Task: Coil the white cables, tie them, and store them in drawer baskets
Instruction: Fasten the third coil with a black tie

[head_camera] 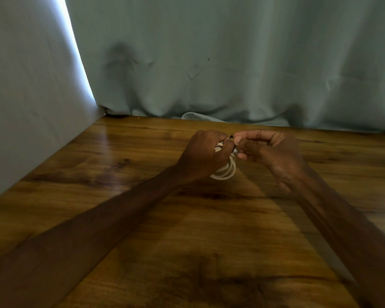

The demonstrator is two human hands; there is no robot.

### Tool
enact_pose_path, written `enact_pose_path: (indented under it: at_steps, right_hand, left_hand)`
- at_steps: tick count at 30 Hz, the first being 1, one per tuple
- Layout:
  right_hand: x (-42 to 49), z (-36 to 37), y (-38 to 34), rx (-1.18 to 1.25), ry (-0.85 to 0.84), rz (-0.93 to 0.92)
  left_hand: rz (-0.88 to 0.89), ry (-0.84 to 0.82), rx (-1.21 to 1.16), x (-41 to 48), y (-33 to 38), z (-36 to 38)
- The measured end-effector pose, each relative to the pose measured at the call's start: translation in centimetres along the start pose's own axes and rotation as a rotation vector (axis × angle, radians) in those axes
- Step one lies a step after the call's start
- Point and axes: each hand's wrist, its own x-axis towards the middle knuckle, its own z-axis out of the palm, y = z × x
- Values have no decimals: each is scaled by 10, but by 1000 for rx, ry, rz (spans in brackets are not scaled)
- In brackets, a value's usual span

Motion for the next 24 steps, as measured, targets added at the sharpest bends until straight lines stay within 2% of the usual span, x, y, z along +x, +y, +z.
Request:
enact_pose_path:
  at_steps: [11,17,24]
  right_hand:
    - [2,-2,2,30,16,48]
    - [4,-6,1,29,-34,89]
    - [2,-8,-1,20,-142,54]
  left_hand:
    - [76,-28,93,-1,2,-3]
    - [185,-5,223,0,-1,-4]
    - [301,-7,244,1,-3,-9]
